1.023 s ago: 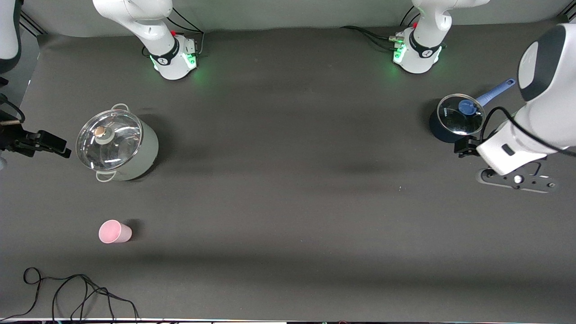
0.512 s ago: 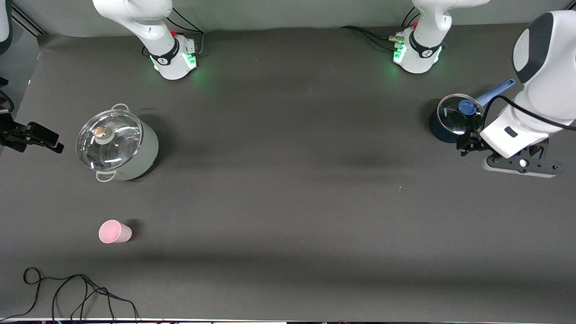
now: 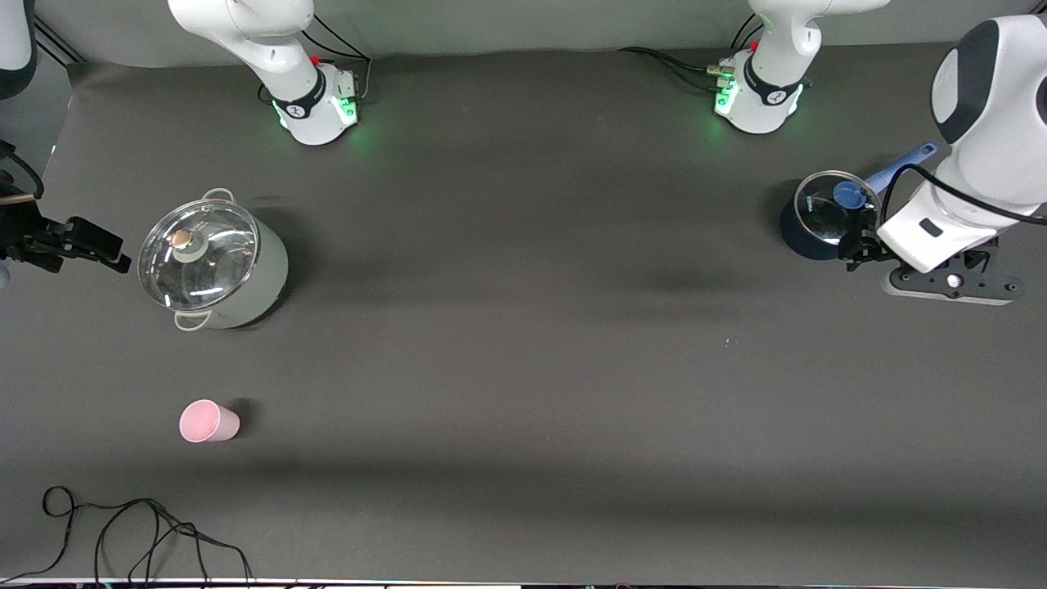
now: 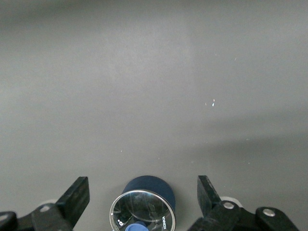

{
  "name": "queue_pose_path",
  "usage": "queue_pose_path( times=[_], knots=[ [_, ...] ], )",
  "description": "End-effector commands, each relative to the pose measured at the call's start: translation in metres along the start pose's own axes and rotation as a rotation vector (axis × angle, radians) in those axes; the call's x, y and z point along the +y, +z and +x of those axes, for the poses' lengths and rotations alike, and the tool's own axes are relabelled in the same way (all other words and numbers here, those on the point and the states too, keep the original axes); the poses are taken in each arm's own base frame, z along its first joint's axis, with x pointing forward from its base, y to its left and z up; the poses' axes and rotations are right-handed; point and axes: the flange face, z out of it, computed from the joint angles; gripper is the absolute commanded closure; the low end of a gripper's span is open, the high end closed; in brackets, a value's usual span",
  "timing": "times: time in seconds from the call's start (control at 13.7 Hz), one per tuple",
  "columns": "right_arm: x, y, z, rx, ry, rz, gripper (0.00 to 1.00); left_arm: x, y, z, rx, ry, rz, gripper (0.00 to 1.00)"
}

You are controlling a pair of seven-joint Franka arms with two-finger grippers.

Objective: Transfer pink cup from left to right arm

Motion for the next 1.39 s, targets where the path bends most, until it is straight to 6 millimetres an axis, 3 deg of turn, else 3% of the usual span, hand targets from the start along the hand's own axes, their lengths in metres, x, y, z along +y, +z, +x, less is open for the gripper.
queue_pose_path(
  times=[0.0, 0.22, 0.29, 0.58, 0.95, 1.32],
  knots=[
    [0.002, -0.008, -0.007, -0.019, 0.030, 0.003, 0.00, 0.006, -0.051, -0.009, 0.027, -0.018, -0.072, 0.00],
    [0.001, -0.003, -0.011, -0.054, 0.069, 0.005, 0.00, 0.007, -0.082, -0.012, 0.010, -0.019, -0.099, 0.00],
    [0.001, -0.003, -0.011, -0.056, 0.067, 0.005, 0.00, 0.005, -0.083, -0.012, 0.002, -0.018, -0.097, 0.00],
    [0.004, -0.002, -0.011, -0.062, -0.023, 0.006, 0.00, 0.004, -0.074, -0.012, -0.055, -0.014, -0.076, 0.00],
    [0.003, -0.001, -0.013, -0.080, -0.057, 0.008, 0.00, -0.036, -0.063, -0.003, -0.050, -0.059, -0.073, 0.00],
    [0.003, -0.002, -0.013, -0.079, -0.056, 0.008, 0.00, -0.031, -0.061, -0.004, -0.061, -0.049, -0.075, 0.00]
  ],
)
